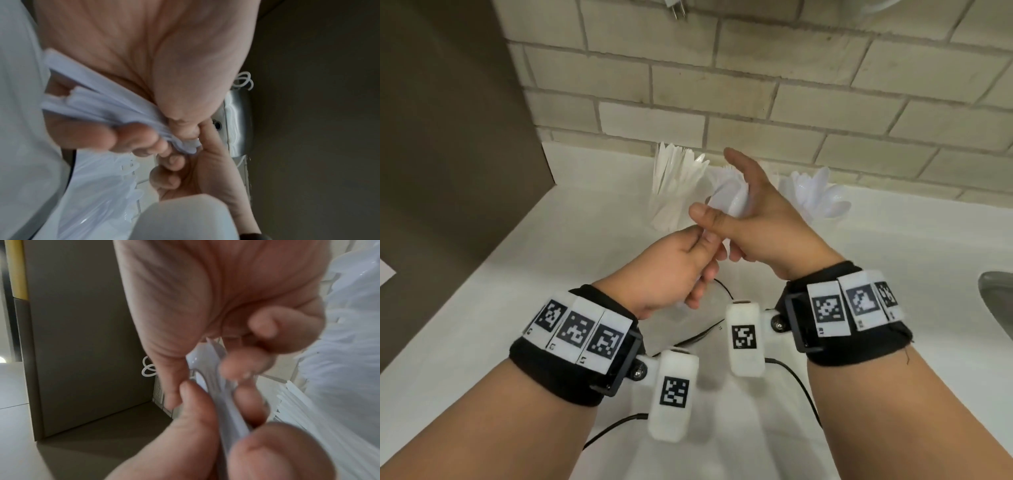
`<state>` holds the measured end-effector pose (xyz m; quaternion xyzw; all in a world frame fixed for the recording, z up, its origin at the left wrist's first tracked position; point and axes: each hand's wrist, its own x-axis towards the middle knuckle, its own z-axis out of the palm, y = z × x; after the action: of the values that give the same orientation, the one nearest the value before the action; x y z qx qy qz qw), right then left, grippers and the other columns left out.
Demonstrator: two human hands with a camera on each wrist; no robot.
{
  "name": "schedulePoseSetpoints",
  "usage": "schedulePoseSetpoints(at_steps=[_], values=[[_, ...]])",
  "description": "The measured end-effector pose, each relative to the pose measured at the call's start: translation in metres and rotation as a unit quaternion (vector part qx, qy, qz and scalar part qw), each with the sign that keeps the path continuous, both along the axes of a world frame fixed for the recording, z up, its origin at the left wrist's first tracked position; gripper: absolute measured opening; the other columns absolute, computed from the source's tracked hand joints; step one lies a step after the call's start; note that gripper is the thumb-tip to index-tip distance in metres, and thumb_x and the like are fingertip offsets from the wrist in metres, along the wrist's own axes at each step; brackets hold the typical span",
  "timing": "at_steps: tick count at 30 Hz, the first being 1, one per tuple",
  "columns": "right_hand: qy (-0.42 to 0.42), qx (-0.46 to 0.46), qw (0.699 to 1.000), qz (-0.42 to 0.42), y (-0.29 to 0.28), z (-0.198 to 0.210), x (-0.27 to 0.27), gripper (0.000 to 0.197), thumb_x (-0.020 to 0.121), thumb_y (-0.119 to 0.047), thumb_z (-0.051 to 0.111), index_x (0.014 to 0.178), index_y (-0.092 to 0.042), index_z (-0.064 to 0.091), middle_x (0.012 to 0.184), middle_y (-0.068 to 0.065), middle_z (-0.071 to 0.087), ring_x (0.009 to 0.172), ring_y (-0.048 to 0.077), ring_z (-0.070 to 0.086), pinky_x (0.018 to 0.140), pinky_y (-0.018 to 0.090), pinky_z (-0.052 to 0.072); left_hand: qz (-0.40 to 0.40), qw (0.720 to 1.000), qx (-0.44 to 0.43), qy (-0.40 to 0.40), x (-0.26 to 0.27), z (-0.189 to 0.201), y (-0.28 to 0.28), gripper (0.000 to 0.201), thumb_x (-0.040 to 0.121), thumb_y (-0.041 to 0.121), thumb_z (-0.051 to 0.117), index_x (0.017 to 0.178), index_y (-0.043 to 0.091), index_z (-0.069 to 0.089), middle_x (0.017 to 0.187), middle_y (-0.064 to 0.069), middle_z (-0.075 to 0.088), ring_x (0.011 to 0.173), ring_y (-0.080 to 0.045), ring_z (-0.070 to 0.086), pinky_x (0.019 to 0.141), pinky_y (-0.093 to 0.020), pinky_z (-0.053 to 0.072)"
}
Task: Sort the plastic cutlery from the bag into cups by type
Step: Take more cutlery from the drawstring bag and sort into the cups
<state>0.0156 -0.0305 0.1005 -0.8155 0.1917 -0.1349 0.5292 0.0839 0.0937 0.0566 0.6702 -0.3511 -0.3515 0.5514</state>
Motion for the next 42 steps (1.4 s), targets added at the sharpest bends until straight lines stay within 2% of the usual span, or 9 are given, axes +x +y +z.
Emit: schedulePoseSetpoints(at_steps=[5, 14, 18, 20, 23, 26, 31, 36, 42], values=[[-0.070, 0.066, 0.993, -0.070, 0.001, -0.001, -0.012, 0.014, 0.088, -0.016, 0.065, 0.097, -0.018, 0.055, 0.080, 0.016, 0.068, 0.033, 0.015, 0.045, 0.036, 0.020, 0.032, -0.046, 0.999, 0.008, 0.023, -0.009, -0.001, 0.002, 0.043, 0.088, 0.051, 0.043, 0.092, 0.010, 0.056, 0.063, 0.002, 0.045, 0.048, -0.011, 0.039, 0.051, -0.030, 0.038], [-0.093, 0.041, 0.984, -0.148, -0.007, -0.008, -0.015, 0.013, 0.093, -0.027, 0.059, 0.086, -0.023, 0.048, 0.074, 0.006, 0.069, 0.037, 0.013, 0.050, 0.038, 0.020, 0.034, -0.033, 0.985, 0.097, -0.139, -0.008, -0.006, -0.004, 0.030, 0.096, 0.044, 0.042, 0.094, 0.016, 0.053, 0.074, 0.003, 0.050, 0.058, -0.010, 0.047, 0.059, -0.029, 0.041], [-0.076, -0.052, 0.980, -0.175, -0.031, -0.013, -0.018, 0.015, 0.096, -0.024, 0.054, 0.083, -0.025, 0.047, 0.068, -0.002, 0.065, 0.053, 0.011, 0.054, 0.046, 0.022, 0.040, 0.028, 0.931, 0.159, -0.327, -0.003, -0.009, 0.005, 0.062, 0.076, 0.058, 0.065, 0.126, 0.030, 0.041, 0.119, 0.011, 0.039, 0.115, -0.012, 0.046, 0.100, -0.033, 0.038], [-0.111, -0.113, 0.961, -0.225, -0.056, -0.003, -0.022, 0.007, 0.096, -0.022, 0.053, 0.090, -0.020, 0.049, 0.069, -0.005, 0.063, 0.062, 0.015, 0.057, 0.056, 0.024, 0.043, 0.000, 0.896, 0.232, -0.379, 0.003, -0.007, 0.018, 0.060, 0.062, 0.068, 0.070, 0.111, 0.047, 0.043, 0.136, 0.008, 0.029, 0.135, -0.019, 0.028, 0.113, -0.042, 0.019], [-0.167, -0.253, 0.905, -0.298, -0.099, 0.014, -0.030, 0.013, 0.097, -0.018, 0.048, 0.105, -0.008, 0.051, 0.079, 0.002, 0.062, 0.074, 0.020, 0.056, 0.060, 0.022, 0.040, -0.090, 0.818, 0.375, -0.427, 0.010, -0.014, 0.029, 0.059, 0.054, 0.079, 0.065, 0.104, 0.052, 0.049, 0.157, 0.008, 0.008, 0.146, -0.022, -0.008, 0.114, -0.053, -0.007], [-0.184, -0.326, 0.868, -0.327, -0.132, 0.019, -0.030, 0.016, 0.096, -0.018, 0.044, 0.105, -0.006, 0.050, 0.087, 0.007, 0.063, 0.077, 0.021, 0.056, 0.066, 0.027, 0.043, -0.090, 0.810, 0.386, -0.433, 0.013, -0.021, 0.024, 0.073, 0.059, 0.080, 0.060, 0.123, 0.053, 0.043, 0.153, 0.013, 0.017, 0.145, -0.019, 0.007, 0.114, -0.055, -0.004], [-0.118, -0.353, 0.872, -0.317, -0.162, -0.003, -0.011, 0.013, 0.097, -0.014, 0.042, 0.104, -0.007, 0.050, 0.085, -0.003, 0.053, 0.069, 0.009, 0.049, 0.055, 0.016, 0.033, -0.070, 0.833, 0.324, -0.443, 0.014, -0.026, 0.006, 0.089, 0.064, 0.077, 0.060, 0.141, 0.048, 0.027, 0.150, 0.018, 0.021, 0.141, -0.013, 0.019, 0.115, -0.052, 0.002], [0.024, -0.323, 0.901, -0.287, -0.178, -0.032, 0.009, 0.017, 0.100, -0.021, 0.038, 0.109, -0.011, 0.047, 0.088, 0.006, 0.058, 0.078, 0.027, 0.053, 0.065, 0.030, 0.035, -0.100, 0.842, 0.308, -0.431, 0.015, -0.027, 0.003, 0.103, 0.055, 0.072, 0.072, 0.143, 0.047, 0.024, 0.155, 0.018, 0.010, 0.143, -0.012, 0.009, 0.116, -0.049, 0.001], [0.246, -0.414, 0.831, -0.279, -0.179, -0.072, 0.022, 0.046, 0.101, -0.035, 0.026, 0.126, -0.006, 0.049, 0.123, 0.018, 0.054, 0.115, 0.036, 0.045, 0.090, 0.044, 0.038, -0.103, 0.855, 0.297, -0.413, 0.015, -0.033, 0.005, 0.093, 0.050, 0.073, 0.074, 0.132, 0.049, 0.036, 0.154, 0.016, 0.007, 0.142, -0.013, 0.010, 0.116, -0.046, 0.003]])
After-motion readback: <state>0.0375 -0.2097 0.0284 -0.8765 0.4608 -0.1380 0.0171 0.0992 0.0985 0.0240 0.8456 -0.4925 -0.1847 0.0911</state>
